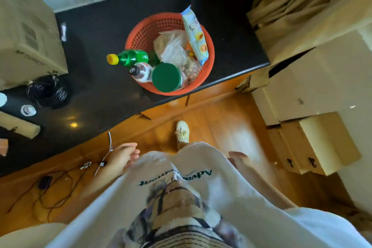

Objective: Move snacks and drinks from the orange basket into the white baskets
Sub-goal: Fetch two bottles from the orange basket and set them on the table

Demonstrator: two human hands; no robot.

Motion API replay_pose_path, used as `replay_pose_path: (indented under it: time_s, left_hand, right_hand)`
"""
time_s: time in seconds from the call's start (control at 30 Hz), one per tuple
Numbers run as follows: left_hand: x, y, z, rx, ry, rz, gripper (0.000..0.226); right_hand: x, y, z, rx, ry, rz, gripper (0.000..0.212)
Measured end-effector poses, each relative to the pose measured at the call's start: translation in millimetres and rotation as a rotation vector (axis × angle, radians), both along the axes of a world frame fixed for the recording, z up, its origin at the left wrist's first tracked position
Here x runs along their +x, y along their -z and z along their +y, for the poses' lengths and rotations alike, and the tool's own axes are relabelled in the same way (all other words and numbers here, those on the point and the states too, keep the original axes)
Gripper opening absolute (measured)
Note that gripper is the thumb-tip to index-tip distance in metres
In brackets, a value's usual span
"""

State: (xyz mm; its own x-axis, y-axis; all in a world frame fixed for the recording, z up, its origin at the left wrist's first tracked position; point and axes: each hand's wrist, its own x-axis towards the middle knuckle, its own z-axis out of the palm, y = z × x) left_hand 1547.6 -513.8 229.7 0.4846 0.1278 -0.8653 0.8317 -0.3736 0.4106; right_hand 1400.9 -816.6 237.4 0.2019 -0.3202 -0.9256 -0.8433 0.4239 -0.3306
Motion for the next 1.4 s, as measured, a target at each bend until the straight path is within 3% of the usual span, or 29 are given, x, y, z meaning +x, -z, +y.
replay_pose_path:
  time_s: [0.13,0.23,0.33,0.43,0.57,0.63,0.7,0.77,0.87,1.0,1.13,1.4]
  left_hand:
    - [39.4,-2.6,2.2,0.032,-0.168,-0.024,0.030]
    - [63.3,-2.7,-4.3,0.019,-0.353,-0.019,0.028]
    - [93.2,1.6,-15.2,-0.016,-0.410,-0.041,0.022]
    - [127.6,3.7,-34.0,-0.043,-0.456,-0.091,0.015]
    - [181.1,4.8,-56.0,0.007,-0.493,-0.097,0.037]
    - [198.7,10.7,-57.6,-0.039,-0.423,-0.153,0.049]
    - [206.2,11.9,-58.8,-0.134,-0.453,-0.192,0.043]
    - [211.8,12.2,-61.1,-0.203,-0.492,-0.208,0.036]
    - [222.3,15.1,-65.3,-0.251,-0.497,-0.221,0.051]
    - [229.1,21.4,-69.4,-0.359,-0.450,-0.274,0.066]
    - [235.5,27.4,-73.8,-0.290,-0.379,-0.326,0.064]
    - [244.6,17.8,-82.8,-0.236,-0.430,-0.384,0.055]
  right_hand:
    - [116.2,-9.8,-22.3,-0.116,-0.113,-0.024,0.011]
    - [184.1,-9.1,-25.7,-0.182,-0.366,-0.106,0.022]
    - [237.1,-10.2,-17.4,-0.284,-0.606,-0.205,0.029]
    - [276.9,-15.3,1.3,-0.419,-0.707,-0.364,0.024]
    - [316.5,-20.2,31.4,-0.532,-1.000,-0.596,0.027]
    - [332.0,-19.5,47.4,-0.536,-1.270,-0.584,0.038]
    - [343.2,-15.6,62.8,-0.545,-1.510,-0.532,0.056]
    - [351.6,-9.5,76.0,-0.582,-1.641,-0.511,0.069]
    - [361.4,-1.3,90.5,-0.666,-1.769,-0.447,0.075]
    - [371.8,2.4,99.8,-0.720,-1.842,-0.388,0.069]
    - [374.8,1.8,105.1,-0.731,-1.843,-0.405,0.067]
    - [380.5,0.0,98.8,-0.690,-1.770,-0.544,0.052]
